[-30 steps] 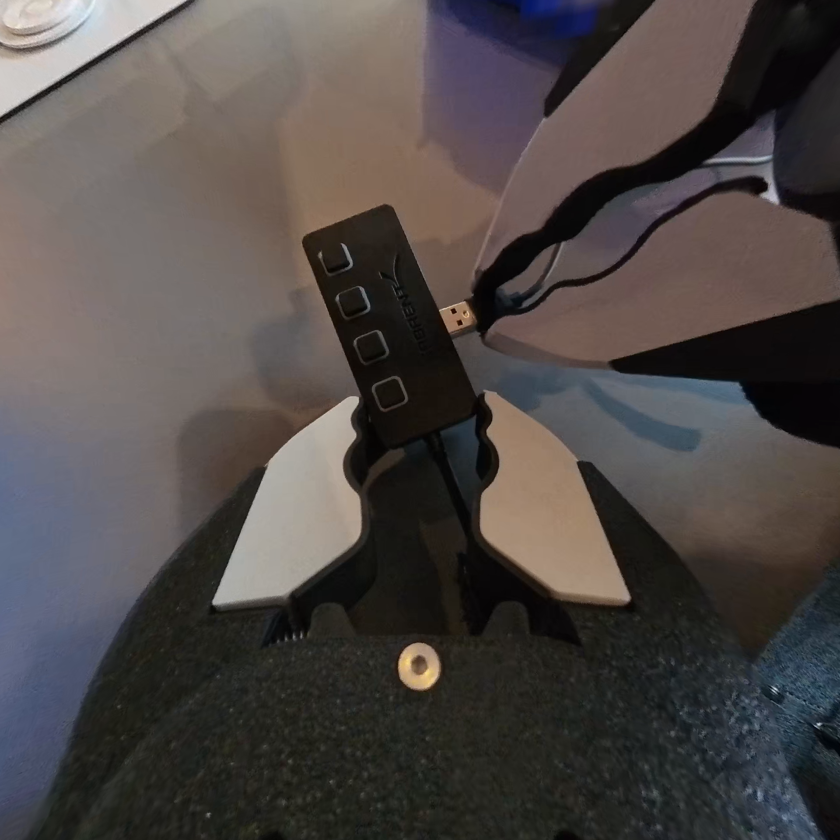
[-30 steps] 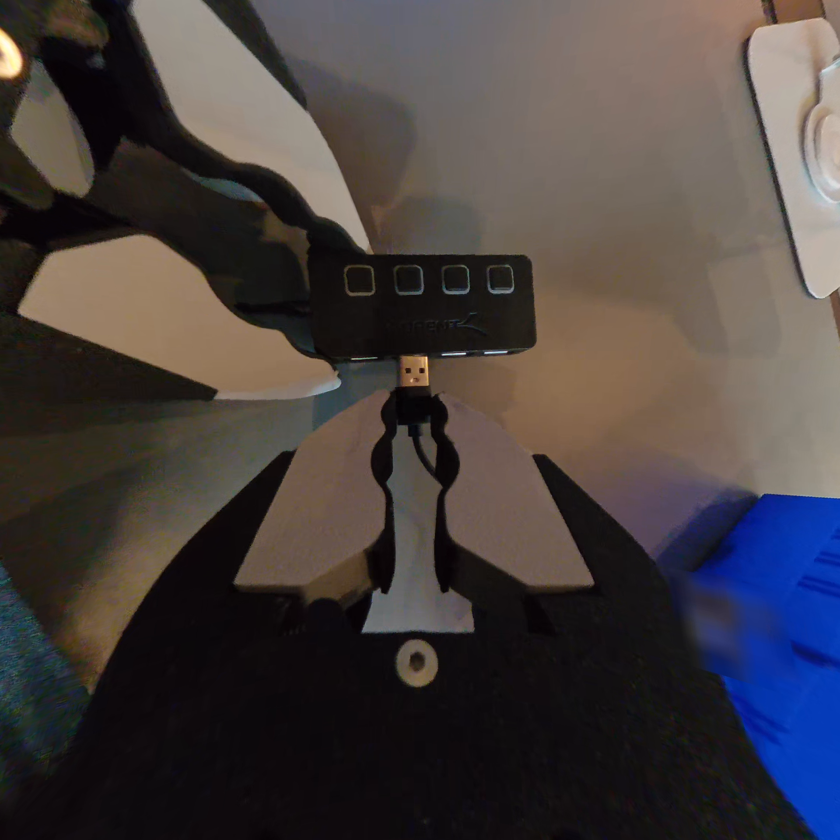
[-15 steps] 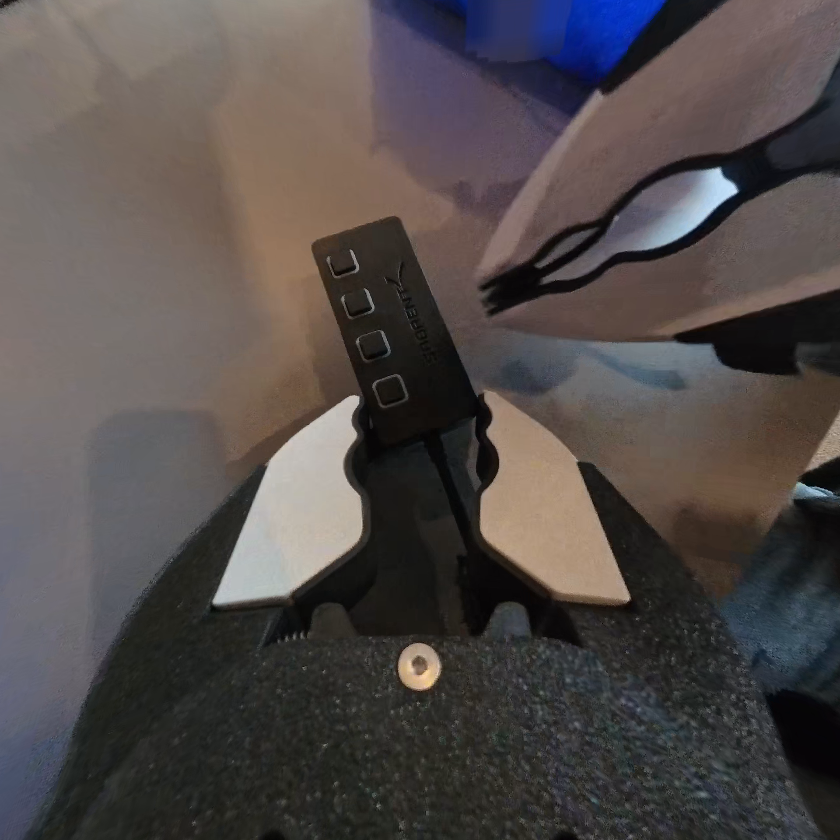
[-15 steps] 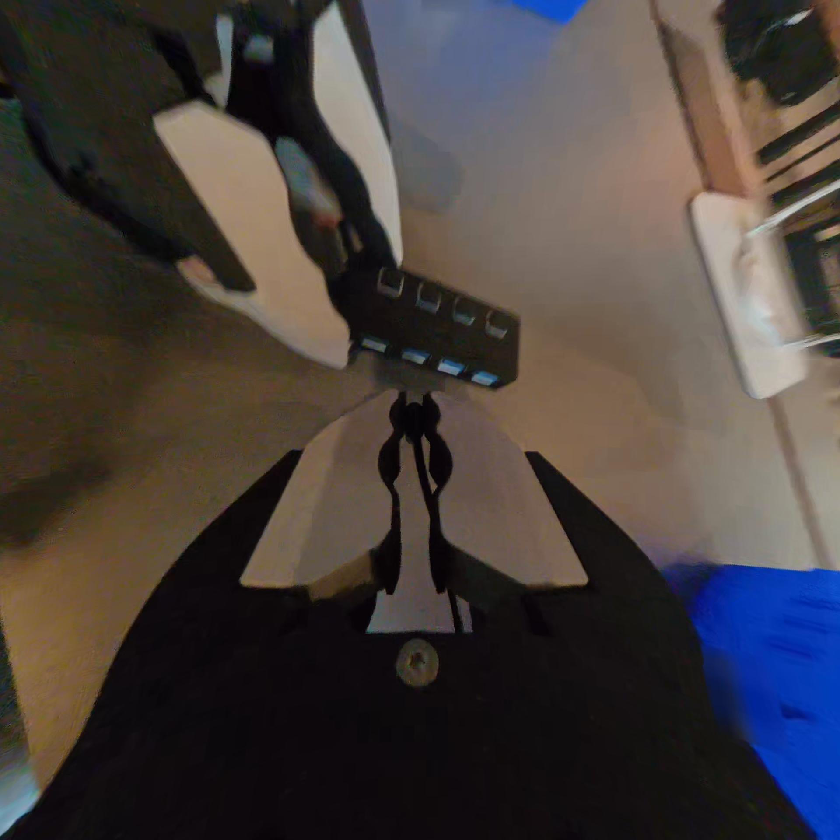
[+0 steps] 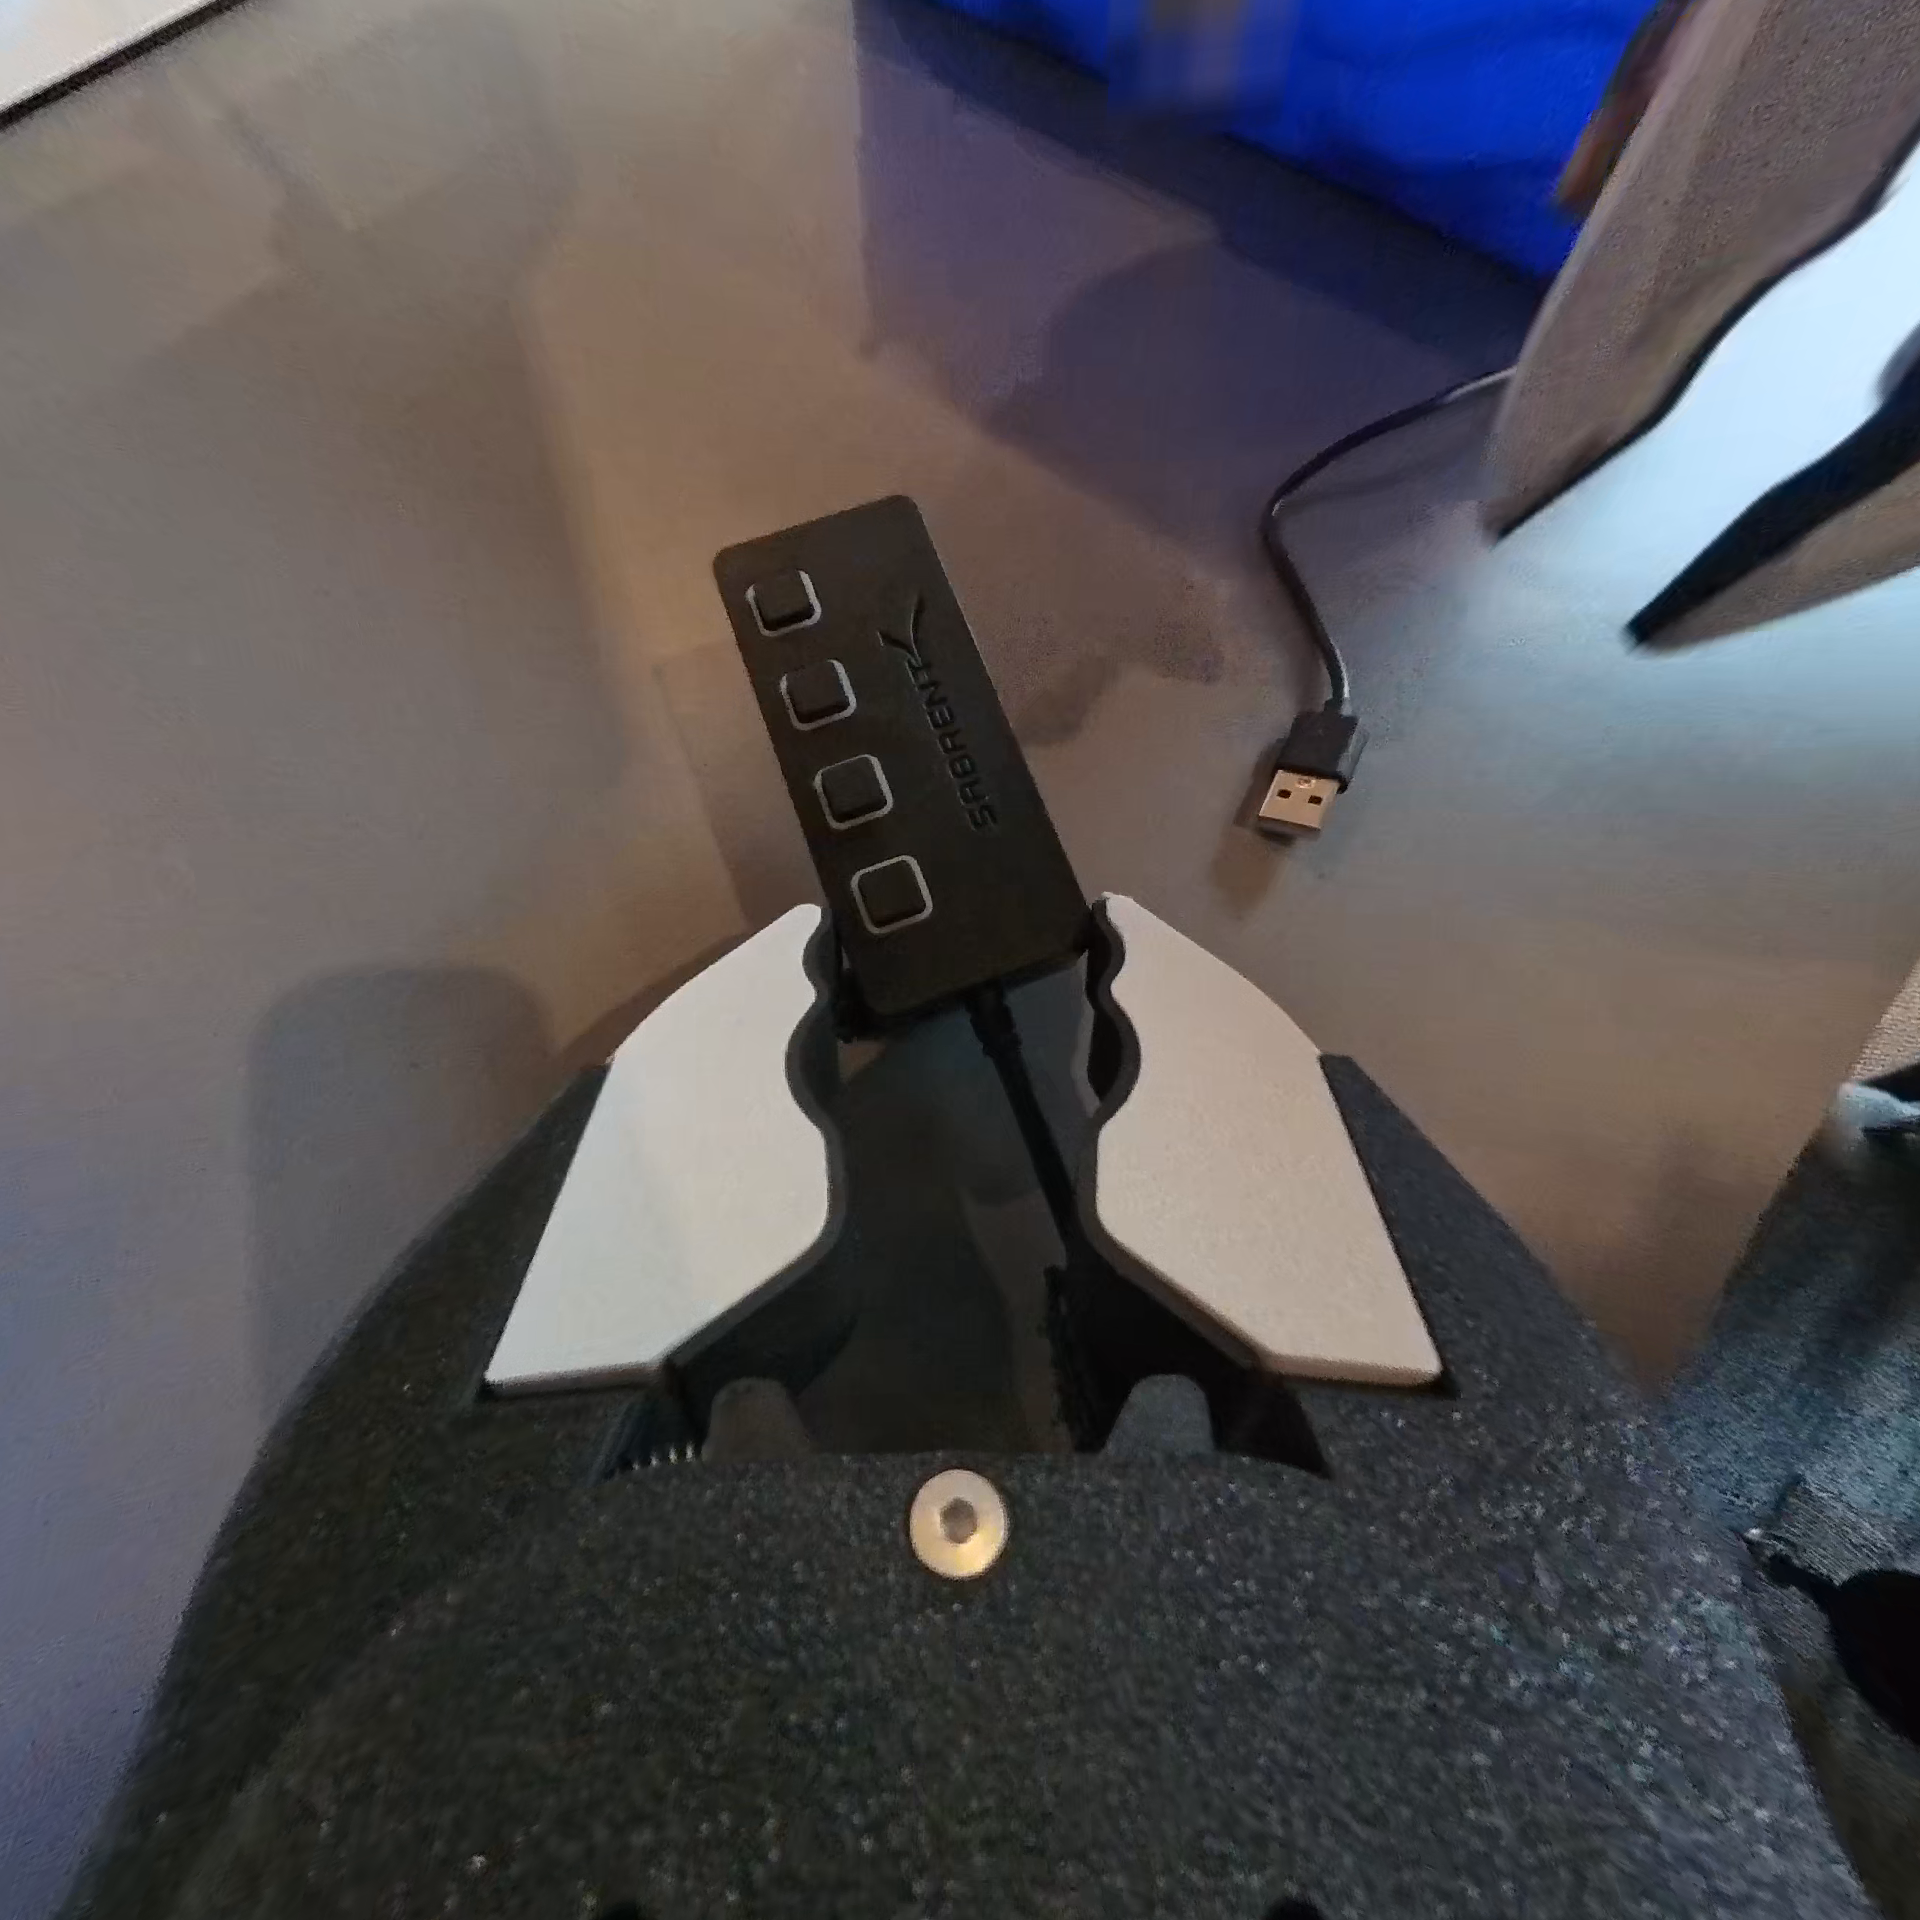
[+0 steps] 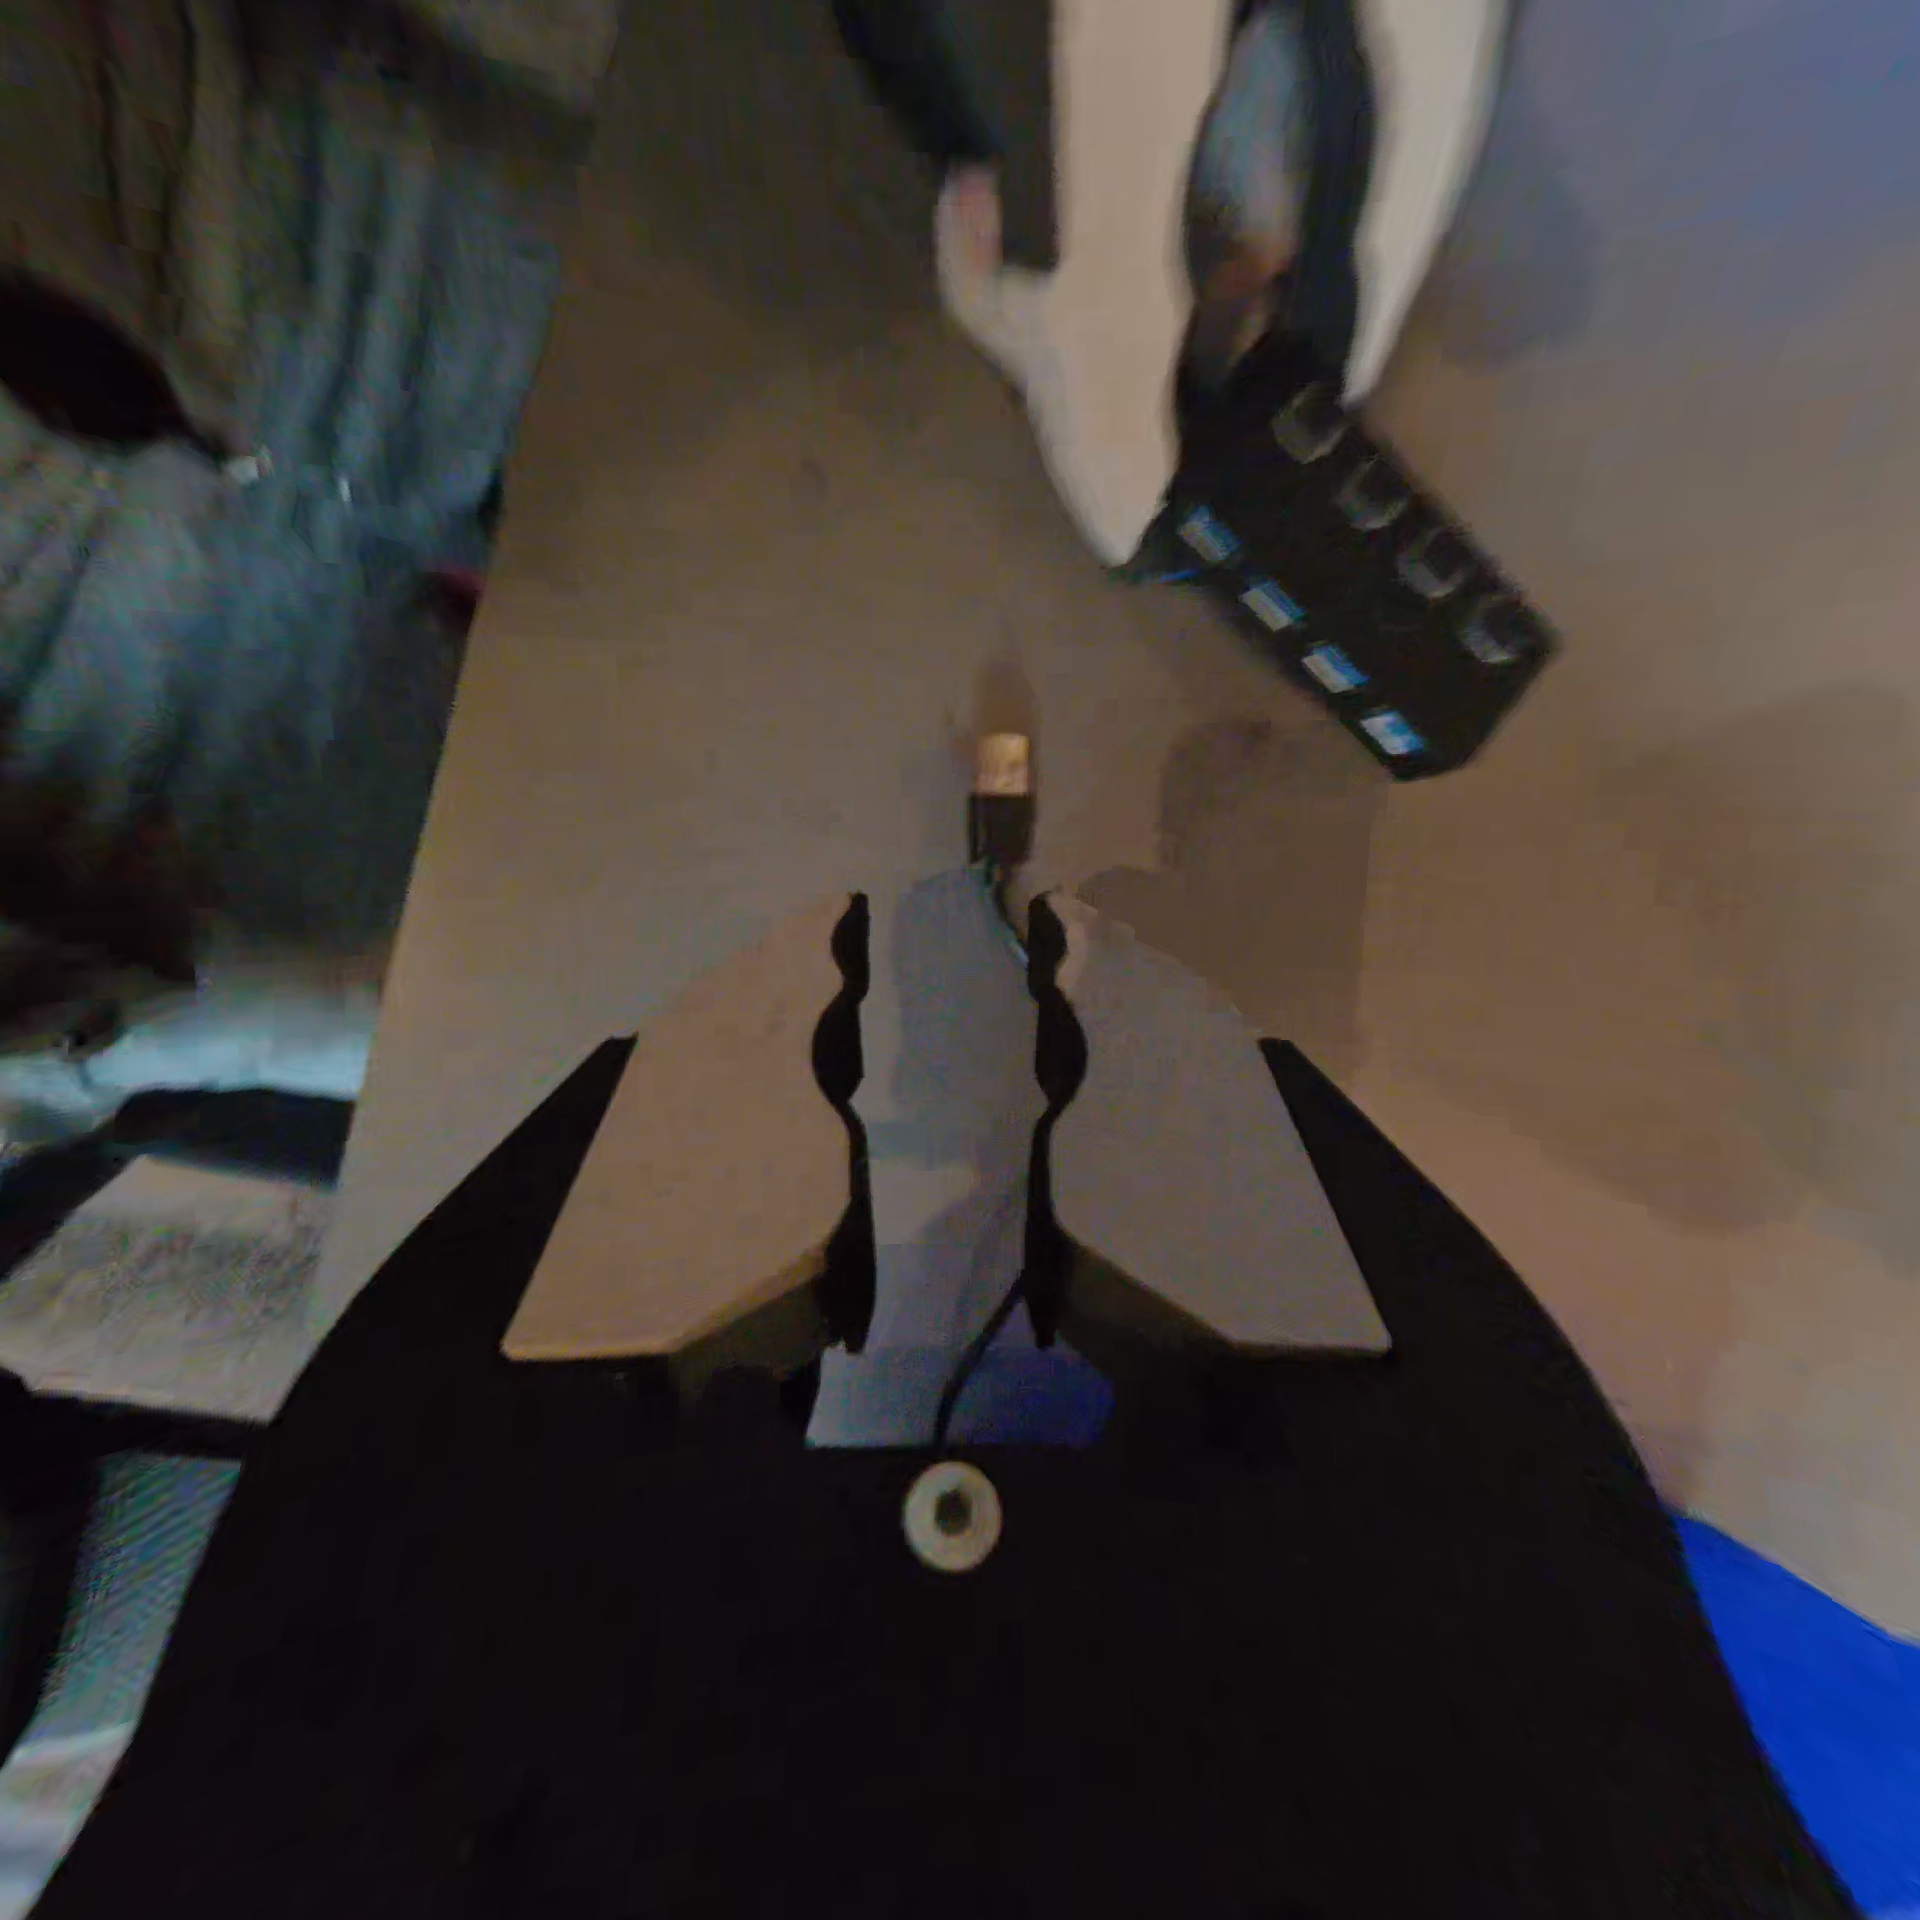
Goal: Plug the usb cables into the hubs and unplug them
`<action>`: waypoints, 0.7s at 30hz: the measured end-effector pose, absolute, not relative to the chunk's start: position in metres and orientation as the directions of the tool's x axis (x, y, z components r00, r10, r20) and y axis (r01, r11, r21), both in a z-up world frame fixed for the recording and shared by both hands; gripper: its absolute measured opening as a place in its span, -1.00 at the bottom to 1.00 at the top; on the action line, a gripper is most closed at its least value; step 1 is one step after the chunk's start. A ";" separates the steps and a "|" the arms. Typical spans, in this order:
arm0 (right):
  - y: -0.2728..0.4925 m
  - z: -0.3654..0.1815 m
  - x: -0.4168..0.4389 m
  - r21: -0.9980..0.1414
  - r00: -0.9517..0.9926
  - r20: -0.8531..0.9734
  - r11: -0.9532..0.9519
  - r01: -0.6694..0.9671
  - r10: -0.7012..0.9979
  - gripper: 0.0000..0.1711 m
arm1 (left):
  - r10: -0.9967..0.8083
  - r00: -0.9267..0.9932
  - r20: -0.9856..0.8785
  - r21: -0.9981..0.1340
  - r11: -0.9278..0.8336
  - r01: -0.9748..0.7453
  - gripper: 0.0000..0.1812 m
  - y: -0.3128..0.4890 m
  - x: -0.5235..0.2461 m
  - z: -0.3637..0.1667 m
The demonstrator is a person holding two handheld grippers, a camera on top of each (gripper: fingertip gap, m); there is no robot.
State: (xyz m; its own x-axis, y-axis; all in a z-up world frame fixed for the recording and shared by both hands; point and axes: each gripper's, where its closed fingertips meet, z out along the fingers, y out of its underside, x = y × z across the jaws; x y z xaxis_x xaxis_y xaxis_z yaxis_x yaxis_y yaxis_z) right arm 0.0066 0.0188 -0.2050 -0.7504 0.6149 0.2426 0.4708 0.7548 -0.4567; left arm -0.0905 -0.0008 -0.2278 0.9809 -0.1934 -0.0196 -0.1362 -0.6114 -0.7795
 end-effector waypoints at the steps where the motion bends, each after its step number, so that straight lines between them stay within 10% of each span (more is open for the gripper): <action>1: 0.020 -0.217 0.009 -0.417 -0.769 0.193 0.761 0.498 0.609 -0.59 | -0.195 0.981 -0.014 -0.781 -0.610 -0.132 -0.49 -0.001 -0.090 -0.228; 9: 0.026 -0.224 -0.009 -0.250 -0.857 0.068 0.840 0.481 0.511 -0.64 | -0.211 0.977 0.004 -0.776 -0.618 -0.130 -0.49 -0.002 -0.087 -0.230; 21: 0.005 -0.243 -0.024 -0.449 -0.894 -0.002 0.799 0.401 0.448 -0.83 | -0.220 0.975 0.021 -0.780 -0.614 -0.122 -0.49 -0.003 -0.086 -0.230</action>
